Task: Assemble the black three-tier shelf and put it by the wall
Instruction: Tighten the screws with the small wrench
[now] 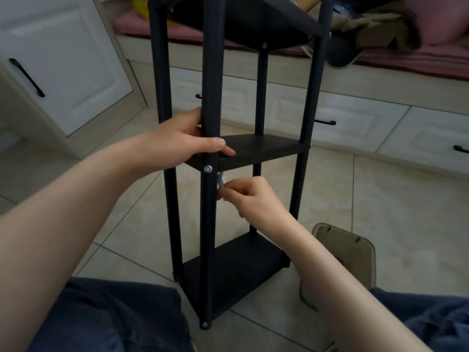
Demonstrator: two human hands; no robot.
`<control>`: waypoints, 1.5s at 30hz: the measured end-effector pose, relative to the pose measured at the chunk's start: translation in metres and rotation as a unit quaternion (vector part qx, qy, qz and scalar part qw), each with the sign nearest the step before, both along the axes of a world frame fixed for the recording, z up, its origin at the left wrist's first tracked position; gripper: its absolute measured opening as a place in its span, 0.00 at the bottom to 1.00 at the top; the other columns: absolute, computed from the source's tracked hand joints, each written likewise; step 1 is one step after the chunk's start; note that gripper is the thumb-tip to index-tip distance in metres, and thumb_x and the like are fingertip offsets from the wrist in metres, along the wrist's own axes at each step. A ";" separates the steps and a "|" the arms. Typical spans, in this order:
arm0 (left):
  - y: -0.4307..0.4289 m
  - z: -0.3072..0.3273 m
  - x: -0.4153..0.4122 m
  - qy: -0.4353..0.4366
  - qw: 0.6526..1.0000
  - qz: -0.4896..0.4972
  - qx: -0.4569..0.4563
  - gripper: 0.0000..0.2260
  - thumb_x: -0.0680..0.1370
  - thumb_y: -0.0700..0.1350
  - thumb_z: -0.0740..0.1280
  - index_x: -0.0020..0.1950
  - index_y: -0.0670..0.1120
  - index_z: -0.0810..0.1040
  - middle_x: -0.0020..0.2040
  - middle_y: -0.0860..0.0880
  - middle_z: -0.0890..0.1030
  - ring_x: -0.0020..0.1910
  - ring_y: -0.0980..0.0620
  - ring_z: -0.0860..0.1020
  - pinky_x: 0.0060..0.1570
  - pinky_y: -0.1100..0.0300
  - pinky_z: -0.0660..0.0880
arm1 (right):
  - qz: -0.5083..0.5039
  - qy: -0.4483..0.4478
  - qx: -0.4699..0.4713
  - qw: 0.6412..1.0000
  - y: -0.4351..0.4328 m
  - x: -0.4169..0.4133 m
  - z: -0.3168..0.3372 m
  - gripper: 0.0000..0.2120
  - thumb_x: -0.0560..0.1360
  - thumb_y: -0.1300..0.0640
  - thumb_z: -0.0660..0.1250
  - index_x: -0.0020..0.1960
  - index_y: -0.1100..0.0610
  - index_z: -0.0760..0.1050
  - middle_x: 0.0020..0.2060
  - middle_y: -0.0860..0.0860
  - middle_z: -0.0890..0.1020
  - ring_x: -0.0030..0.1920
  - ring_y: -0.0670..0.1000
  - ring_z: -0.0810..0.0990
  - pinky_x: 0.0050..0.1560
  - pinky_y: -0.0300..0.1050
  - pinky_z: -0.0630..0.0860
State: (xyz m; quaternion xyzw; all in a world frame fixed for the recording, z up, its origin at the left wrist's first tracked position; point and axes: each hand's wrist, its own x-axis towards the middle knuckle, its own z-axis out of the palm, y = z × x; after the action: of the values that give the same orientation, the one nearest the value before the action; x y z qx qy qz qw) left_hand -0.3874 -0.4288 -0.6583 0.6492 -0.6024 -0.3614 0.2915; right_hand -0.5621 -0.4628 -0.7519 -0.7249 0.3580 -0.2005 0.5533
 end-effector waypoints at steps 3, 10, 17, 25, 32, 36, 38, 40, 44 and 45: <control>-0.003 0.000 0.009 0.005 1.000 0.002 0.004 0.09 0.81 0.46 0.66 0.60 0.46 0.74 0.53 0.55 0.87 0.56 0.59 0.83 0.59 0.57 0.73 | -0.007 -0.013 0.002 1.000 -0.004 0.006 -0.001 0.10 0.80 0.56 0.64 0.47 0.53 0.84 0.32 0.40 0.78 0.27 0.33 0.72 0.32 0.30 0.64; -0.012 -0.002 0.019 0.010 1.000 -0.008 -0.006 0.15 0.76 0.51 0.70 0.56 0.44 0.75 0.53 0.51 0.86 0.59 0.52 0.83 0.67 0.46 0.71 | -0.023 -0.051 -0.001 0.998 -0.012 0.021 -0.007 0.10 0.80 0.57 0.64 0.47 0.54 0.84 0.32 0.48 0.80 0.27 0.41 0.70 0.27 0.31 0.66; -0.014 -0.004 0.025 0.016 1.000 -0.014 -0.004 0.12 0.75 0.51 0.68 0.54 0.47 0.74 0.53 0.50 0.86 0.61 0.51 0.82 0.69 0.44 0.69 | -0.050 -0.072 0.001 0.996 -0.014 0.028 -0.014 0.10 0.80 0.58 0.65 0.46 0.55 0.84 0.32 0.48 0.82 0.27 0.40 0.71 0.29 0.30 0.67; -0.013 -0.006 0.025 0.045 0.999 -0.016 -0.012 0.09 0.76 0.49 0.68 0.52 0.46 0.74 0.53 0.46 0.86 0.60 0.51 0.83 0.66 0.46 0.71 | -0.040 -0.107 -0.067 0.991 -0.014 0.028 -0.013 0.15 0.79 0.57 0.67 0.36 0.44 0.79 0.27 0.43 0.78 0.29 0.38 0.75 0.34 0.29 0.69; -0.011 -0.005 0.022 0.037 0.999 -0.017 -0.011 0.12 0.75 0.50 0.69 0.54 0.45 0.74 0.52 0.50 0.87 0.59 0.53 0.83 0.63 0.52 0.72 | -0.054 -0.109 -0.170 0.978 -0.015 0.031 -0.023 0.09 0.78 0.59 0.69 0.41 0.58 0.84 0.29 0.42 0.79 0.30 0.36 0.77 0.37 0.27 0.70; -0.010 -0.003 0.021 0.042 0.999 -0.016 -0.013 0.12 0.75 0.50 0.69 0.54 0.45 0.74 0.52 0.49 0.87 0.59 0.53 0.83 0.62 0.53 0.72 | -0.078 -0.150 -0.228 0.959 -0.017 0.040 -0.032 0.06 0.77 0.62 0.70 0.44 0.62 0.85 0.35 0.52 0.85 0.35 0.41 0.82 0.41 0.27 0.72; -0.010 -0.003 0.020 0.040 0.999 -0.013 -0.012 0.12 0.75 0.49 0.68 0.54 0.45 0.74 0.53 0.49 0.87 0.58 0.54 0.83 0.62 0.54 0.71 | -0.094 -0.170 -0.264 0.945 -0.017 0.046 -0.037 0.05 0.76 0.64 0.70 0.43 0.63 0.84 0.36 0.53 0.85 0.37 0.43 0.82 0.43 0.27 0.73; -0.011 -0.004 0.021 0.041 0.999 -0.011 -0.011 0.12 0.75 0.49 0.68 0.54 0.45 0.73 0.52 0.49 0.87 0.58 0.53 0.83 0.62 0.54 0.71 | -0.108 -0.180 -0.296 0.932 -0.017 0.051 -0.040 0.04 0.75 0.65 0.71 0.43 0.63 0.84 0.36 0.54 0.85 0.37 0.41 0.80 0.43 0.26 0.71; -0.012 -0.004 0.021 0.041 0.999 -0.007 -0.010 0.12 0.75 0.51 0.70 0.53 0.47 0.73 0.52 0.48 0.87 0.59 0.52 0.83 0.64 0.51 0.71 | -0.120 -0.176 -0.326 0.921 -0.017 0.058 -0.045 0.04 0.75 0.65 0.71 0.42 0.64 0.82 0.35 0.54 0.84 0.34 0.46 0.81 0.40 0.27 0.71; -0.012 -0.004 0.021 0.041 0.999 -0.007 -0.012 0.12 0.75 0.51 0.70 0.53 0.47 0.73 0.52 0.48 0.87 0.59 0.52 0.83 0.65 0.51 0.71 | -0.115 -0.182 -0.318 0.923 -0.017 0.058 -0.046 0.05 0.75 0.65 0.70 0.42 0.64 0.82 0.34 0.54 0.84 0.34 0.46 0.81 0.39 0.27 0.73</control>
State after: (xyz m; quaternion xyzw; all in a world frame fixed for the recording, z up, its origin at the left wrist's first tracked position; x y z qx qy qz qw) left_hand -0.3669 -0.4408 -0.6624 0.6258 -0.5990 -0.3828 0.3210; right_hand -0.5041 -0.4801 -0.7977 -0.7675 0.2497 -0.4949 0.3220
